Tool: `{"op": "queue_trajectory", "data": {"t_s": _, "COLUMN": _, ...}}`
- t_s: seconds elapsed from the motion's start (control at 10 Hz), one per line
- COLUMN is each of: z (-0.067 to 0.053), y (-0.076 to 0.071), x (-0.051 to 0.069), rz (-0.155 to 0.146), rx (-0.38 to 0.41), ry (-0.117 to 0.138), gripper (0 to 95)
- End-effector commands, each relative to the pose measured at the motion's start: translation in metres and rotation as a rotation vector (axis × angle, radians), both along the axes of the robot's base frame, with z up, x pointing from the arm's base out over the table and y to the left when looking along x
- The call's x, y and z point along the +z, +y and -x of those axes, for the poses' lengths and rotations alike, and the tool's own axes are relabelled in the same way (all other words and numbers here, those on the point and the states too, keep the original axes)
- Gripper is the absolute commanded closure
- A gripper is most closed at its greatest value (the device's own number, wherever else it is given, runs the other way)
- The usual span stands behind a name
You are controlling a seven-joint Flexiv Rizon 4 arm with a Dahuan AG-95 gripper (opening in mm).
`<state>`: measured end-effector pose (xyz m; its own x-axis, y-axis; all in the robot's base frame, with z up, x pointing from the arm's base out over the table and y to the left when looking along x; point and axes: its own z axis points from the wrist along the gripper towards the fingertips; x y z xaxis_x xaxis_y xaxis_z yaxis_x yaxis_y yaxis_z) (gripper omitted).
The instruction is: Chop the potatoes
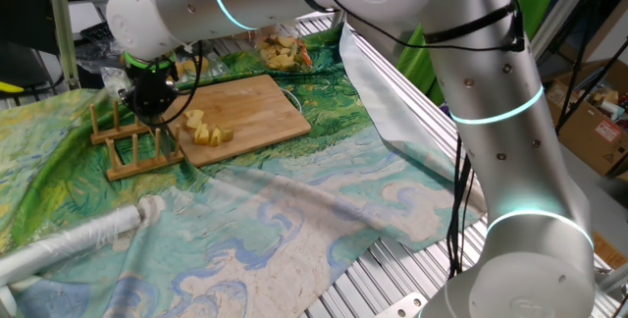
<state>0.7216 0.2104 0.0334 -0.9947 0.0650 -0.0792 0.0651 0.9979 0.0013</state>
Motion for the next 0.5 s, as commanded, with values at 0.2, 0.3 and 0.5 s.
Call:
{"op": "queue_trajectory", "data": {"t_s": 0.2, "z": -0.0005, "y": 0.0006, "x": -0.0002, "rz": 0.007, "rx": -0.017, "ry": 0.021, "gripper": 76.0}}
{"op": "queue_trajectory", "data": {"t_s": 0.3, "z": -0.0002, "y": 0.0008, "x": -0.0003, "rz": 0.014, "rx": -0.023, "ry": 0.025, "gripper": 57.0}}
{"op": "queue_trajectory", "data": {"t_s": 0.5, "z": 0.0006, "y": 0.0007, "x": 0.0015, "rz": 0.016, "rx": -0.022, "ry": 0.030, "gripper": 57.0}}
